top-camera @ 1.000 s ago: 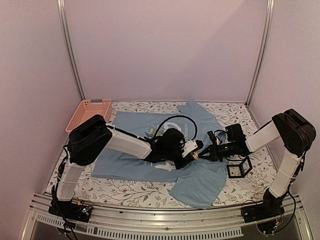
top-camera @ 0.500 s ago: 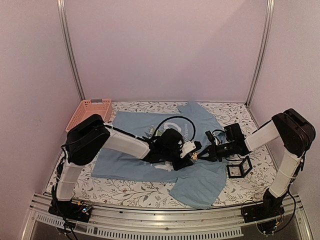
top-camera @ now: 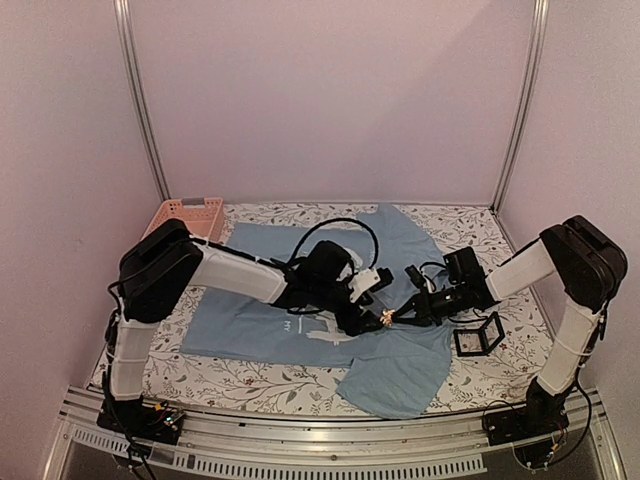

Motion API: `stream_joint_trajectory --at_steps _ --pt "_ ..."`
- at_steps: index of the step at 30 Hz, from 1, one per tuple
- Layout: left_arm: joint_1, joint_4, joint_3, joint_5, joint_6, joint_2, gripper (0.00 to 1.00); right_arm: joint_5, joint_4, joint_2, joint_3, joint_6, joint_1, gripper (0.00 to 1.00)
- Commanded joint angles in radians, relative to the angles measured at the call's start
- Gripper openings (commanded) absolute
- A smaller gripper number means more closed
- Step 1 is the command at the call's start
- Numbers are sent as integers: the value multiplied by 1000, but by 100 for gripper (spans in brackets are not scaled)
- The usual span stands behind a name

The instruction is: Pin the brooch onto the clothing

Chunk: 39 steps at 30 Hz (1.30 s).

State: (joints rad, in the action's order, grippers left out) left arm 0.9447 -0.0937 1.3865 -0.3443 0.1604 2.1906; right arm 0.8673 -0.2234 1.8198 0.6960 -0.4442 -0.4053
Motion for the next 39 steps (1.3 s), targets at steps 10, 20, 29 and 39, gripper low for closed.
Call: stream_joint_trajectory --at_steps 10,20,29,39 --pt "-24 -114 24 -134 -36 100 73 41 29 24 28 30 -8 0" --pt "-24 -80 72 -139 -28 132 47 54 19 29 28 30 -8 0" --pt "-23 -74 68 -164 -28 126 23 59 15 29 30 28 -7 0" --pt "-25 -97 78 -201 -64 124 5 68 13 32 34 23 -7 0"
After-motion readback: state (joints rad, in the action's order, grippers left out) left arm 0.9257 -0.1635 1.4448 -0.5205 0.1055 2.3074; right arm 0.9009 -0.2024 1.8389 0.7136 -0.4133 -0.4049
